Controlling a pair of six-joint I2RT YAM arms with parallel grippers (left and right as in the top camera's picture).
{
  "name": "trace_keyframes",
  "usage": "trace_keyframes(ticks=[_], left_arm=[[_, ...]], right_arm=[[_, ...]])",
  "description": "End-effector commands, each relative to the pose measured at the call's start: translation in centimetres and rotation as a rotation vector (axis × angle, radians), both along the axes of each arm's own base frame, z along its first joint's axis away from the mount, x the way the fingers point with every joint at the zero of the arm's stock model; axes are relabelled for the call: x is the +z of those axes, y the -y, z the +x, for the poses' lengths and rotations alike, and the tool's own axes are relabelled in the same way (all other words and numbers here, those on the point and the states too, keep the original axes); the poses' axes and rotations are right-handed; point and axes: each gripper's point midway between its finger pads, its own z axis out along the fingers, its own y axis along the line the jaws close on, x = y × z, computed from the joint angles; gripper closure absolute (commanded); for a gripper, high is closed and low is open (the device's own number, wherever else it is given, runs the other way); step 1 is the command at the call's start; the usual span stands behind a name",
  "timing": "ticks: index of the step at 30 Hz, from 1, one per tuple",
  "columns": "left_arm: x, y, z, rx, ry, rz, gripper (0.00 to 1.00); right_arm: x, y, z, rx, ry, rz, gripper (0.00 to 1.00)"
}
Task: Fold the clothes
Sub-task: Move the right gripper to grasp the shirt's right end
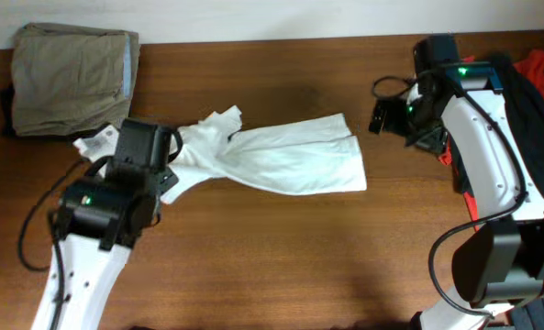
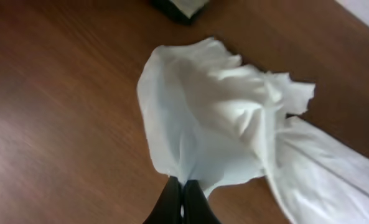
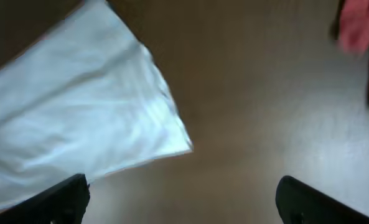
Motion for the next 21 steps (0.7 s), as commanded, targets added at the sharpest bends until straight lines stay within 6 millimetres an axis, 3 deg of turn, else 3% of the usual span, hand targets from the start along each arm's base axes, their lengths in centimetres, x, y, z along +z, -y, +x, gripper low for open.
trace_keyframes(ticks=[1,4,7,12,14,17,19,21], left_arm=[[0.7,-0.9,-1.2,0.009,-0.006,0.036,0.99],[-0.5,-1.2,-2.2,0.008,-0.087,0.059,0.99],[-0.9,-1.1,-2.2,0.004,-0.105,0.057,0.99],[-1.2,-1.2,-2.9,0.004,-0.135,0.065,0.99],[-1.3,-1.3,-3.0,0.004,-0.141,0.067,0.99],[-1.5,-1.2,-2.8,0.004,-0.139,0.066,0.99],[-1.5,-1.2,-2.8,0.004,-0.139,0.066,0.99],[-1.5,-1.2,-2.8,0.004,-0.139,0.066,0.99]], right_arm=[[-2.6,-1.7,-2.1,0.051,-0.102,0.024,0.01],[-6.1,-3.3,-5.4,0.103,-0.224,0.014,0.01],[-9.8,-4.6,-7.5,0.151,-0.269,0.005,0.01],[-12.0,-5.4,-5.1,0.162,-0.137,0.015,0.00],[-12.5,-5.5,-4.3,0.162,-0.097,0.018,0.13],[-13.2,-5.6,-3.7,0.163,-0.060,0.022,0.19],[-13.9,-5.6,-3.6,0.163,-0.040,0.023,0.30],[-14.3,-5.6,-3.6,0.163,-0.030,0.020,0.31]])
